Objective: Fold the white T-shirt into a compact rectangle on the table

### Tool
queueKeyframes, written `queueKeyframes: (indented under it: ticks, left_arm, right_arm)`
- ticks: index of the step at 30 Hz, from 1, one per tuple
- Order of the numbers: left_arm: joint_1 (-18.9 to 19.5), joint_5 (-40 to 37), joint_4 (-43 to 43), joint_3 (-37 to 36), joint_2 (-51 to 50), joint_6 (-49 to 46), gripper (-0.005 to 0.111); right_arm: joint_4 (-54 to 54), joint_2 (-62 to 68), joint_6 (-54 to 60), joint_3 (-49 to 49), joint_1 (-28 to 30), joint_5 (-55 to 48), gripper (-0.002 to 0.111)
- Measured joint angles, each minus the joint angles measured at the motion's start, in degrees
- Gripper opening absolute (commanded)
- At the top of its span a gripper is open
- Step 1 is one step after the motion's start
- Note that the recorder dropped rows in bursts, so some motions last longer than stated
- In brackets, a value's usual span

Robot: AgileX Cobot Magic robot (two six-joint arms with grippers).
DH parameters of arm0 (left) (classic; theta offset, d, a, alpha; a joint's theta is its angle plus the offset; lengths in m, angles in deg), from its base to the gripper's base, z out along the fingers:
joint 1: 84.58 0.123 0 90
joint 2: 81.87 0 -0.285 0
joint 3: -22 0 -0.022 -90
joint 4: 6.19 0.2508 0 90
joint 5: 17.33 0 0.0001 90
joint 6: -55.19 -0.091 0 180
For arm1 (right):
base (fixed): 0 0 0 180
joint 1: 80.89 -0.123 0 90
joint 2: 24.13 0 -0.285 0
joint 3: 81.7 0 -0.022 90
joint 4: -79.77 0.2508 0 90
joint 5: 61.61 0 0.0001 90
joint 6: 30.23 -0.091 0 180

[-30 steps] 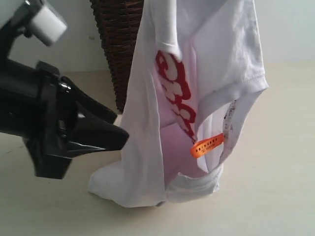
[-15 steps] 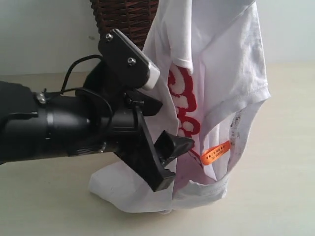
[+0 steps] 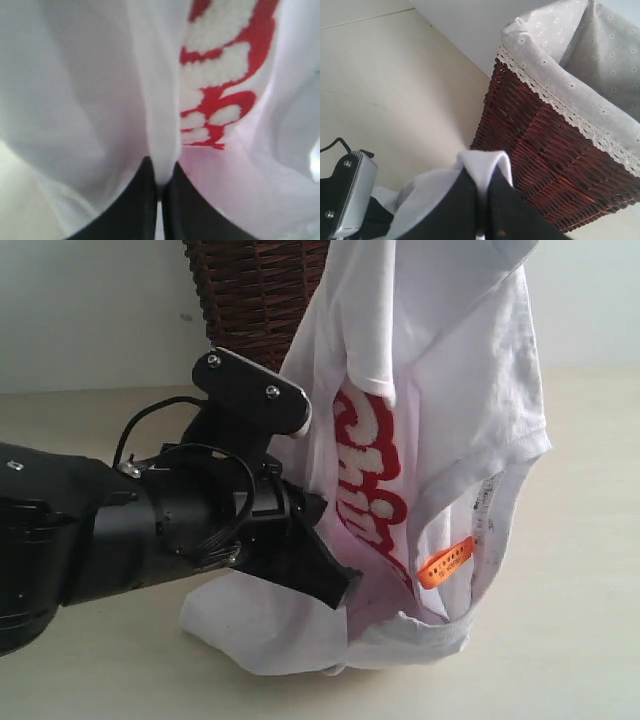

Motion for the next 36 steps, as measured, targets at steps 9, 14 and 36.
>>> queueKeyframes:
  ticks: [9,14,36]
  left_arm:
    - [-0.08,27.04,-0.62,-0.21,11.09,-14.97,0.000]
    - [-0.08,31.40,-0.98,4.47,17.71,-23.01,0.000]
    - [-31.19,51.70,-1.93,17.70,28.25,-27.27,0.000]
  right_arm:
    - [-15.16,-1.56,-9.73,0.00,0.00,-1.30,0.000]
    - [-16.31,-1.94,-11.44,0.00,0.00,-2.20,0.000]
    - [-16.84,-19.47,-14.61,0.00,0.00,-8.03,0.000]
